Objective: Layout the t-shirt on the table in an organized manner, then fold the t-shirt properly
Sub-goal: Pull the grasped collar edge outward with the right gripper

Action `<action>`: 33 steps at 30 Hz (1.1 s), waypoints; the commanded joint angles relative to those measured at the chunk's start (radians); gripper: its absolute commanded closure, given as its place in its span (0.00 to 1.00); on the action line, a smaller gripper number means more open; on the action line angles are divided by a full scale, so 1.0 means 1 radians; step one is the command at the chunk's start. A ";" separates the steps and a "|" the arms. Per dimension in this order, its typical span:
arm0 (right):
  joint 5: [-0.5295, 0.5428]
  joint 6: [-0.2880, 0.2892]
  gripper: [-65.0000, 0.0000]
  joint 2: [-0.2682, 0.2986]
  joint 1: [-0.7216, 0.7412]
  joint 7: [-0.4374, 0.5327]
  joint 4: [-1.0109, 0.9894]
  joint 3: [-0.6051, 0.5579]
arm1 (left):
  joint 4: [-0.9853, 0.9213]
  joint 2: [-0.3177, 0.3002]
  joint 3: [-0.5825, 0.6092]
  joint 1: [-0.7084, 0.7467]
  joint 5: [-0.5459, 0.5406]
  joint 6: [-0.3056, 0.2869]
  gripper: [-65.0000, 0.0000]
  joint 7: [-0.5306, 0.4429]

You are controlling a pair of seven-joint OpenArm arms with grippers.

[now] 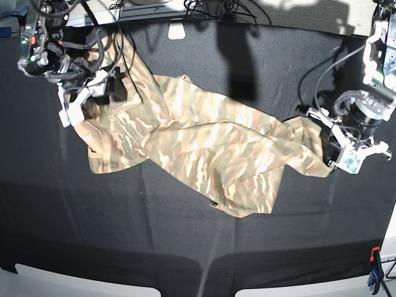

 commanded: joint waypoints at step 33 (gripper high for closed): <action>0.098 0.064 1.00 -0.058 0.005 -0.159 0.140 -0.099 | 0.016 -0.014 -0.008 -0.011 0.003 0.005 1.00 -0.024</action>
